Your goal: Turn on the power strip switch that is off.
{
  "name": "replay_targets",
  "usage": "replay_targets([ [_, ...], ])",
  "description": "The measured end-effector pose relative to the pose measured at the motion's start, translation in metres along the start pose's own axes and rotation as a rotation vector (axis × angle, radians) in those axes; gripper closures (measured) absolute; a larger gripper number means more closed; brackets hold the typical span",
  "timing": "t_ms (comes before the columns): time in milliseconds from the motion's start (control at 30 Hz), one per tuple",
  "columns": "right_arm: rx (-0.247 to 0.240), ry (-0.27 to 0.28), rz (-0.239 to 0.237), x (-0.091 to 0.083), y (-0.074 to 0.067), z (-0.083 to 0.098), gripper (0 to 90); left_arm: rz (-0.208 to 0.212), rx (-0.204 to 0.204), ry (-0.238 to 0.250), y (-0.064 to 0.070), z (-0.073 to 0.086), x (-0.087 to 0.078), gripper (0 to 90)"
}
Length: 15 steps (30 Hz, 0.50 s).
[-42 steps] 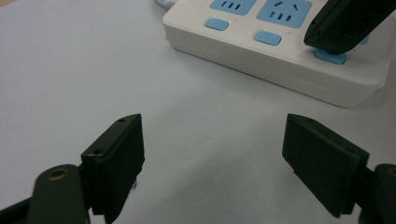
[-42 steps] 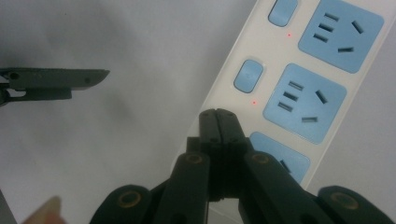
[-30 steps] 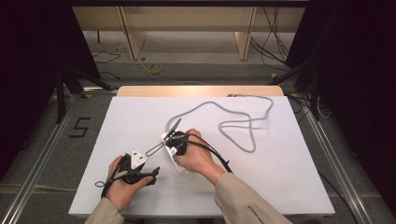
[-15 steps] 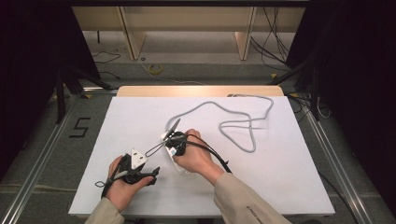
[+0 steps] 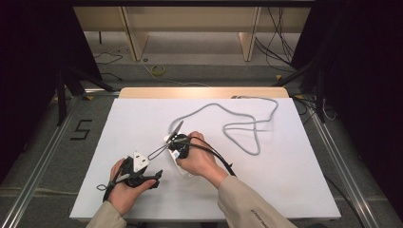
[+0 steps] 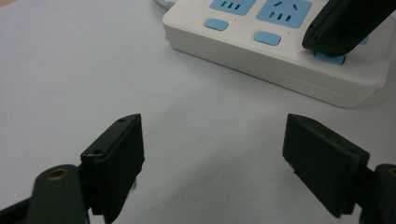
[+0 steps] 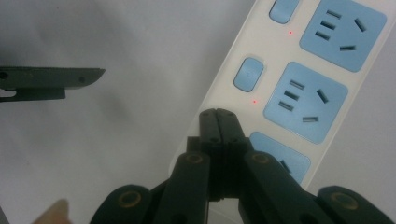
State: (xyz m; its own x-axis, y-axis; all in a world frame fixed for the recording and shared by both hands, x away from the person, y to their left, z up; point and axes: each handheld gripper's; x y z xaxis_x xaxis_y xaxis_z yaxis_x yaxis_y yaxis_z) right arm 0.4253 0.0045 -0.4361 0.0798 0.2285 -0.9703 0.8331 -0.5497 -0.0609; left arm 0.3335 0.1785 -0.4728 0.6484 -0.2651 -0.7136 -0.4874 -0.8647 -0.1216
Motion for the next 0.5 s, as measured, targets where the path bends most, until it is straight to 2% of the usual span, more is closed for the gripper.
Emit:
replay_targets([
  [500, -0.011, 0.056, -0.018, -0.0011, 0.0006, 0.0069, 90.0, 0.003, 0.001, -0.006, -0.0001, 0.0002, 0.0006, 20.4],
])
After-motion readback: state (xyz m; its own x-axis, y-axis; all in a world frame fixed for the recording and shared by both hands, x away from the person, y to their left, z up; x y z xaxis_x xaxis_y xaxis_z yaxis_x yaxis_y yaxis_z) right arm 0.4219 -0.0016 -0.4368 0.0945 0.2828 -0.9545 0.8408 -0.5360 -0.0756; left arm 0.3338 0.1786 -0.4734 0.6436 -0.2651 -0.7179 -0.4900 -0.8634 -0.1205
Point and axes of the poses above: each handheld gripper's, and its own axes: x roughly forward along the jaws, z roughly out of its underside, y roughly to its right, and after that the axes turned 5 degrees about -y, right-handed
